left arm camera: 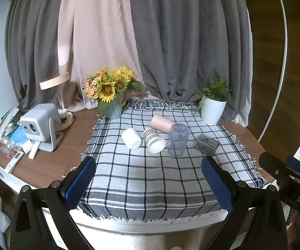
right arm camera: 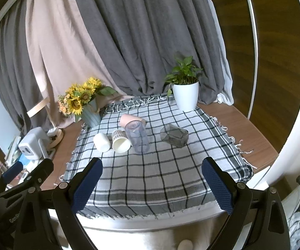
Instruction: Flip cup upside down
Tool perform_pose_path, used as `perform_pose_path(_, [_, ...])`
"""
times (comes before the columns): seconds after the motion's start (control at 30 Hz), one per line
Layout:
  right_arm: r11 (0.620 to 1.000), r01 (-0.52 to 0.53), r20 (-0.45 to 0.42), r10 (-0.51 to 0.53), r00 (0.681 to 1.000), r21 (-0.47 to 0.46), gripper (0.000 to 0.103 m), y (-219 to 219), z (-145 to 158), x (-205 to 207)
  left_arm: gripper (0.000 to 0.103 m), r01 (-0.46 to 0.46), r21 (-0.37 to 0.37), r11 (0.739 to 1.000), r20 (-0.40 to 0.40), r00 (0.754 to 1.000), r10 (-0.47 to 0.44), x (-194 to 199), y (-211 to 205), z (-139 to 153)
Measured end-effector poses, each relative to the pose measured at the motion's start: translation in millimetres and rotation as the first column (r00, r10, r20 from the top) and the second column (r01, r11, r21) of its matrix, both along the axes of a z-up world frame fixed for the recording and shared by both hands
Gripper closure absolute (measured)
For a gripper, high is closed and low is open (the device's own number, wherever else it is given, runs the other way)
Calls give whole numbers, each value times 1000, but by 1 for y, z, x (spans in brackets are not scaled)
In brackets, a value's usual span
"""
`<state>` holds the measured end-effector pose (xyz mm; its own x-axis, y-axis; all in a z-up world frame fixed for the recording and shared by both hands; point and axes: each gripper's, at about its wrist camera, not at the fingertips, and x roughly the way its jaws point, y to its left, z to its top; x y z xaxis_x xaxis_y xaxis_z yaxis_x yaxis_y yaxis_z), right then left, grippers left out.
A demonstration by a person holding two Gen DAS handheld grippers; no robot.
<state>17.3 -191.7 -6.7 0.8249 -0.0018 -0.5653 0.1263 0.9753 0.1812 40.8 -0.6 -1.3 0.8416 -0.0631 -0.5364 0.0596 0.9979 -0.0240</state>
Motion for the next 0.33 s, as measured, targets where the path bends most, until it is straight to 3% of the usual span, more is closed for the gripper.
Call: perform_pose_path(0.33, [1000, 1, -6, -1, 1000, -1, 7, 4, 0, 0, 0, -4, 1, 1000, 6, 1000, 4, -3, 2, 0])
